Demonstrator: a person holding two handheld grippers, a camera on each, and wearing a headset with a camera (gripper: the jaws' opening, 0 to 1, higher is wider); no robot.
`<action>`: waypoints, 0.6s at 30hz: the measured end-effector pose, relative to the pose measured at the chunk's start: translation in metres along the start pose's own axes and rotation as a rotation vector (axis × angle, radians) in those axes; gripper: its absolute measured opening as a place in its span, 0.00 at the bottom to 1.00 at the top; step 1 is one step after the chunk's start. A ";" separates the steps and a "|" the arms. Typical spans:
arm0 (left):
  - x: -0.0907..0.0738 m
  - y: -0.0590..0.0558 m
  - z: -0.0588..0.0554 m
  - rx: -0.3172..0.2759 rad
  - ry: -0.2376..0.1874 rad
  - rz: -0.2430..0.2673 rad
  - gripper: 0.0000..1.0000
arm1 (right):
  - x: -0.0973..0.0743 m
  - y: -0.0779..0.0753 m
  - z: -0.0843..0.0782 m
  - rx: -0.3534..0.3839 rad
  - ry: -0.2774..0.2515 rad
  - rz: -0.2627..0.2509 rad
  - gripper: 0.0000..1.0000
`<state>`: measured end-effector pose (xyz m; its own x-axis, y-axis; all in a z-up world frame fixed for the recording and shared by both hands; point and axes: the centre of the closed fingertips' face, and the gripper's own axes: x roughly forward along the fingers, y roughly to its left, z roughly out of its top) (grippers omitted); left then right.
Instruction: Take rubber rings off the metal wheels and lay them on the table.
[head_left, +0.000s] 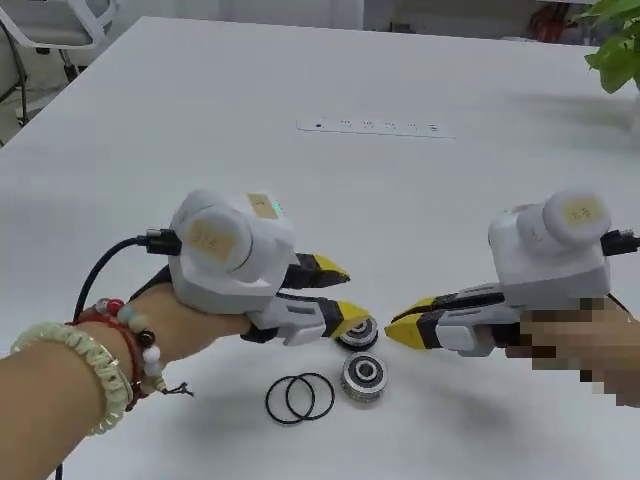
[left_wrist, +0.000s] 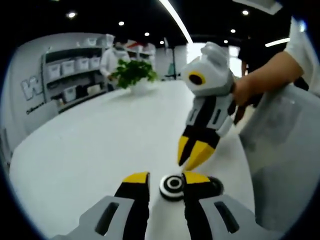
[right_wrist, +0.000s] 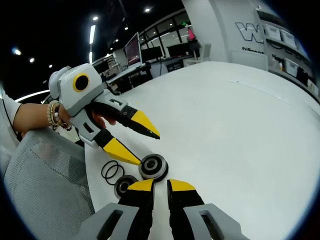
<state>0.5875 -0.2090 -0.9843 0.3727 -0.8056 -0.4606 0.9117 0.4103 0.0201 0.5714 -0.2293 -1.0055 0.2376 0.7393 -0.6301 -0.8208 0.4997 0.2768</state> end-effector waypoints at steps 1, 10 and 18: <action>0.000 -0.001 -0.001 -0.001 0.004 -0.003 0.25 | 0.001 0.000 -0.001 -0.004 0.004 0.001 0.07; 0.005 -0.007 -0.008 0.009 0.029 -0.014 0.19 | 0.010 -0.001 -0.006 -0.040 0.027 -0.003 0.10; 0.009 -0.011 -0.015 0.034 0.070 -0.011 0.15 | 0.013 0.001 -0.009 -0.055 0.040 0.005 0.15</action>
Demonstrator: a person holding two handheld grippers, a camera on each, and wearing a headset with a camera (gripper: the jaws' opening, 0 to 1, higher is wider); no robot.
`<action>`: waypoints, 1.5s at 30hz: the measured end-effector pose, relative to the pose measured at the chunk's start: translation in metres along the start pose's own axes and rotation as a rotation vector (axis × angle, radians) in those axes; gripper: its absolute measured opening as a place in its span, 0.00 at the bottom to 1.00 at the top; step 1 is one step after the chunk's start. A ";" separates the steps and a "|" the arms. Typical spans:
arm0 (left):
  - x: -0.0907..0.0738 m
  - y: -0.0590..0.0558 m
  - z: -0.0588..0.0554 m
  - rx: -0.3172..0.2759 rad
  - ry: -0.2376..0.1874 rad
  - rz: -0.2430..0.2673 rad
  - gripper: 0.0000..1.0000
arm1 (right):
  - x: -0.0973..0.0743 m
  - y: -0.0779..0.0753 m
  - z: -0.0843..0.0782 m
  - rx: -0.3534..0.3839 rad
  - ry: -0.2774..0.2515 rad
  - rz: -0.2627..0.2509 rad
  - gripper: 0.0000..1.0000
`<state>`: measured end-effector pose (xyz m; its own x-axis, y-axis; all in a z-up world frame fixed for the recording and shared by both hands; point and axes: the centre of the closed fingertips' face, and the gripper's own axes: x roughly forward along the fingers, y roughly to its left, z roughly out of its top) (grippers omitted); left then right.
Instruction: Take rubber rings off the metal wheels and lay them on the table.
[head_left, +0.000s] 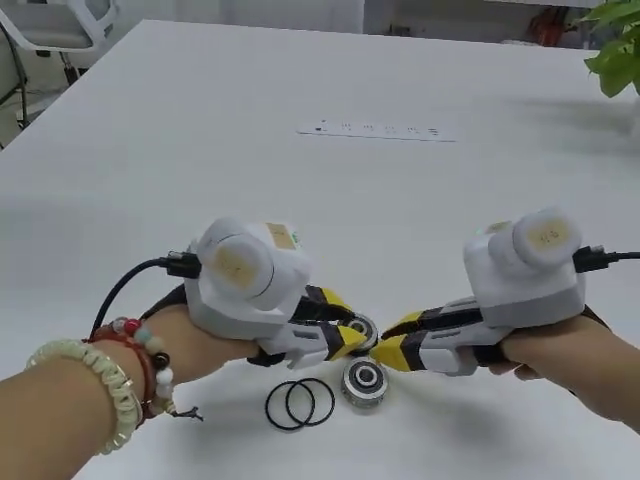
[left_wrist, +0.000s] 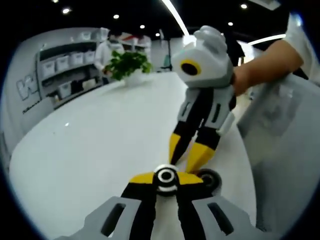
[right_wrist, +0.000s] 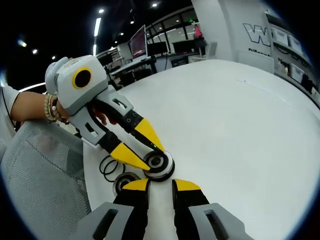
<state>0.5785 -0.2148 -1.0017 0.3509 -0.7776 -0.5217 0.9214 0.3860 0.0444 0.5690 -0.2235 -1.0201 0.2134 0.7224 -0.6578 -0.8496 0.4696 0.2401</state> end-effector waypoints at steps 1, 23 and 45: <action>0.000 -0.001 0.001 -0.002 -0.004 -0.004 0.14 | 0.001 0.000 0.000 -0.006 -0.002 -0.003 0.16; 0.003 0.001 0.002 -0.018 -0.024 0.005 0.14 | 0.005 -0.002 0.004 -0.058 -0.019 -0.021 0.21; 0.002 0.001 0.002 -0.025 -0.029 0.010 0.14 | 0.007 0.002 0.007 -0.142 -0.028 -0.030 0.21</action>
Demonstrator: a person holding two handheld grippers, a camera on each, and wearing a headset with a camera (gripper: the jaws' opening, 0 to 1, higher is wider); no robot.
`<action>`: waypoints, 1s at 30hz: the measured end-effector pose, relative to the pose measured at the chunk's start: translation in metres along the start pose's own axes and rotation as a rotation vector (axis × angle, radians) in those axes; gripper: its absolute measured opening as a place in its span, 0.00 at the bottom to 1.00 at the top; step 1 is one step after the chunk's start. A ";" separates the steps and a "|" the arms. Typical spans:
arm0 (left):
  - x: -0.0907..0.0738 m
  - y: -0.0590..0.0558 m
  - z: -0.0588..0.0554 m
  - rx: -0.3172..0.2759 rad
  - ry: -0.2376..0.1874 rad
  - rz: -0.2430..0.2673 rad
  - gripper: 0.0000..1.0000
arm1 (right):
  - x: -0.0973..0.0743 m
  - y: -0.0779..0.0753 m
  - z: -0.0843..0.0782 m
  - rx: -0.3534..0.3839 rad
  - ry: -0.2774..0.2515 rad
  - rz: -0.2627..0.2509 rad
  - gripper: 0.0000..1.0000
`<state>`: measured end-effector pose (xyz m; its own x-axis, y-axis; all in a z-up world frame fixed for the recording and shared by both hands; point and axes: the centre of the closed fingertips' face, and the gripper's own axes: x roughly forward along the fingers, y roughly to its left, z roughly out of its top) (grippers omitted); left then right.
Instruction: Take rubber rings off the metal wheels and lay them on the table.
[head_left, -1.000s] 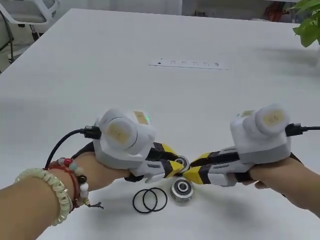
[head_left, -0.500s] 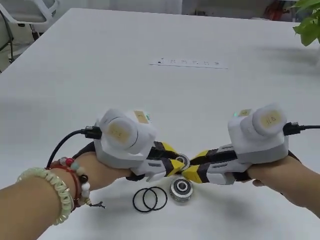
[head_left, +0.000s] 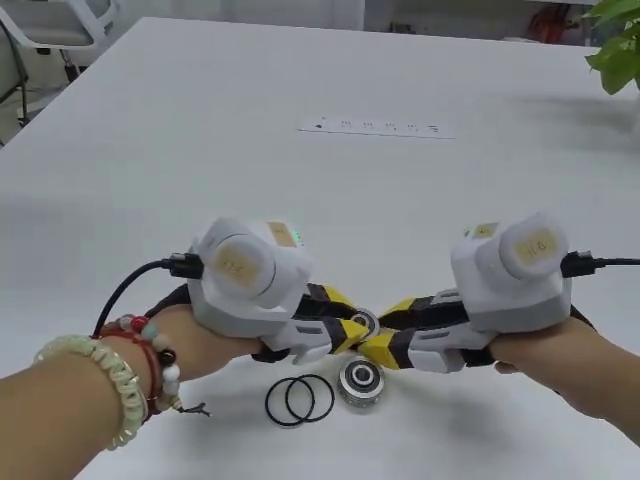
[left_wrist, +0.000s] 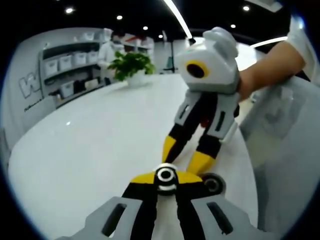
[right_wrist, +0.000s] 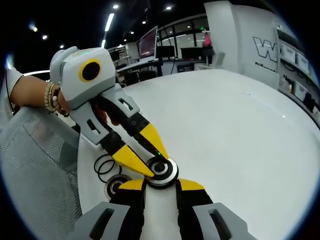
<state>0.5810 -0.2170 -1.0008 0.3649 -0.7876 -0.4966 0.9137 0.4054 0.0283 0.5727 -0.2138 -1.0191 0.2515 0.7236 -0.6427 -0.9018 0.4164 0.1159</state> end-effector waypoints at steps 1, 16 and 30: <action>0.000 0.000 0.000 0.000 -0.001 0.000 0.14 | 0.000 0.000 0.000 0.001 0.001 0.000 0.21; 0.000 0.001 0.000 -0.017 -0.007 0.005 0.14 | -0.003 0.000 -0.003 -0.035 0.027 0.004 0.13; 0.000 0.001 0.000 -0.012 -0.007 0.004 0.14 | 0.003 -0.002 -0.002 -0.057 0.020 -0.020 0.21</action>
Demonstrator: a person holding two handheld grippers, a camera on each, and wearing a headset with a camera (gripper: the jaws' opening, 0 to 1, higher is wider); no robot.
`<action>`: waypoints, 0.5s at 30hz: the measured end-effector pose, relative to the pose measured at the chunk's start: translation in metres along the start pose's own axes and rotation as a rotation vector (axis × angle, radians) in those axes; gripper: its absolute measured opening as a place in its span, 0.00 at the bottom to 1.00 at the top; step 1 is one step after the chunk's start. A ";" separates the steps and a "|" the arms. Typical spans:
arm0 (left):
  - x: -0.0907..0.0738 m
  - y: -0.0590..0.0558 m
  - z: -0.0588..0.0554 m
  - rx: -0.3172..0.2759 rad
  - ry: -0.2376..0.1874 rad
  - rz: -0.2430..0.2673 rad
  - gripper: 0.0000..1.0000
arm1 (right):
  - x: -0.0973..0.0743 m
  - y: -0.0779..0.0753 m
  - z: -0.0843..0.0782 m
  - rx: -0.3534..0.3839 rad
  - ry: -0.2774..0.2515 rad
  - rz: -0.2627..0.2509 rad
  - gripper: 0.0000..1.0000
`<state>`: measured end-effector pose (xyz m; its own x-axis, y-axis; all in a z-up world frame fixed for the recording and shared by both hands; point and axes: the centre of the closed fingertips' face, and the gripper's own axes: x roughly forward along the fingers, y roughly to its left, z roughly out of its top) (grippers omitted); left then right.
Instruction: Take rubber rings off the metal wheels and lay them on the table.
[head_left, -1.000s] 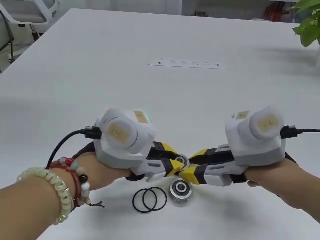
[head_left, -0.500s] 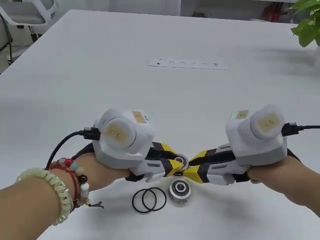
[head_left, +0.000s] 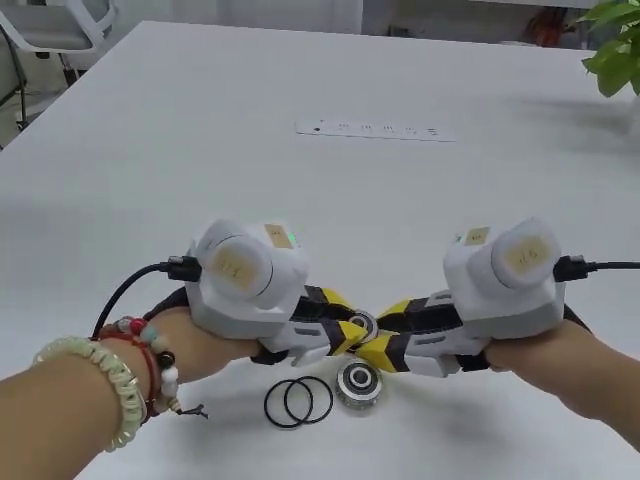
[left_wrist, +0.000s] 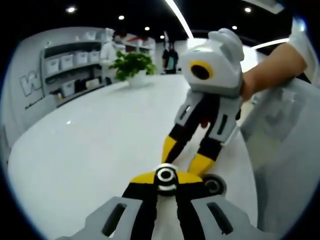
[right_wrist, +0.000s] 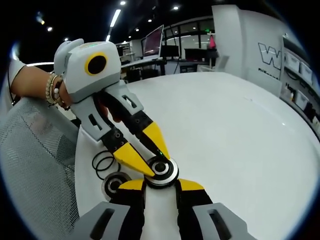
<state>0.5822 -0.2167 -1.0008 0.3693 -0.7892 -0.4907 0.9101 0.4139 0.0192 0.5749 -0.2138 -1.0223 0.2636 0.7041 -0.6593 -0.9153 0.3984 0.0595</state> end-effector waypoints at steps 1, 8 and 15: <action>0.000 0.000 0.000 0.001 0.000 0.000 0.14 | 0.000 0.001 0.000 0.006 -0.001 0.007 0.20; 0.000 0.001 0.000 -0.002 0.001 0.002 0.14 | -0.004 0.000 -0.004 0.007 0.012 0.015 0.14; 0.000 0.000 0.000 -0.002 0.000 0.000 0.14 | -0.002 -0.004 0.001 0.016 -0.011 -0.022 0.29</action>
<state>0.5820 -0.2165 -1.0004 0.3694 -0.7890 -0.4909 0.9097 0.4149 0.0178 0.5788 -0.2161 -1.0205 0.2875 0.7016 -0.6520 -0.9042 0.4233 0.0568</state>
